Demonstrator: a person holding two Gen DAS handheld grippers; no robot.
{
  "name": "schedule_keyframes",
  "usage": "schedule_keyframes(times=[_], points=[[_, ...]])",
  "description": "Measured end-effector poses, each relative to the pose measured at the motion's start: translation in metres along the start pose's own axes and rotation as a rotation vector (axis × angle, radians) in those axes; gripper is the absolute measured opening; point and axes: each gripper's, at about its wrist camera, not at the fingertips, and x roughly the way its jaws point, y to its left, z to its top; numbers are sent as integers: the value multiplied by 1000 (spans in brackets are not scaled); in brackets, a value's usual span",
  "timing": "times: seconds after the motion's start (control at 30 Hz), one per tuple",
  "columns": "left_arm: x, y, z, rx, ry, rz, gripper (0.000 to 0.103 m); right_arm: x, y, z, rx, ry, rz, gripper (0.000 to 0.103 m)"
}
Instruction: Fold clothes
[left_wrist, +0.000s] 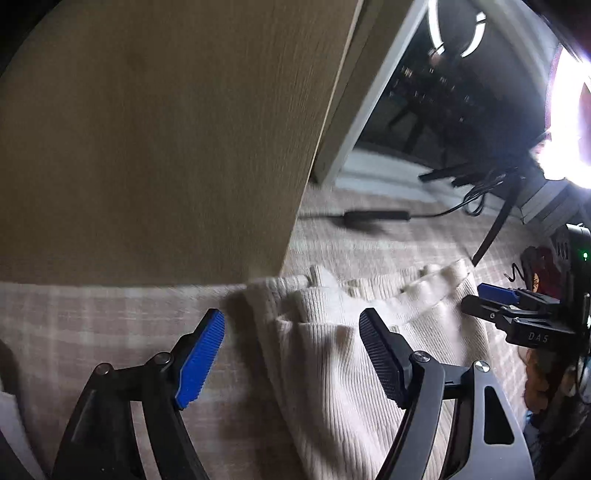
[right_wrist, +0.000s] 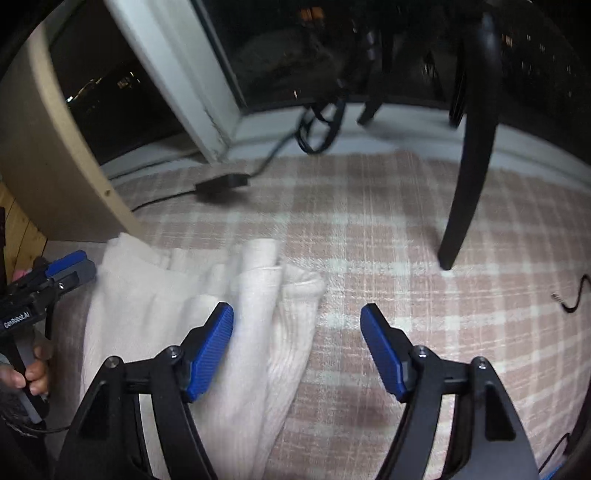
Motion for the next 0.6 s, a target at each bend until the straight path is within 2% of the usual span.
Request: schedule_keyframes(times=[0.07,0.2,0.27,0.3,0.33,0.37,0.4,0.47,0.6], points=[[15,5,4,-19,46,-9,73,10,-4,4,21,22,42,70],[26,13,8,-28,50,-28,70,22,-9,8,25,37,111,72],[27,13,11,-21,43,-49,60,22,-9,7,24,27,124,72],[28,12,11,-7,40,-55,44,22,-10,6,27,24,150,70],[28,10,10,6,44,-78,37,22,-10,5,31,22,185,59],[29,8,9,19,51,-113,25,23,-10,4,35,20,219,35],[28,6,8,31,48,-128,22,24,-10,3,45,20,261,28],[23,0,7,51,40,-134,19,20,-8,1,45,0,270,23],[-7,0,5,45,15,-192,17,-4,-1,-4,35,-46,279,21]])
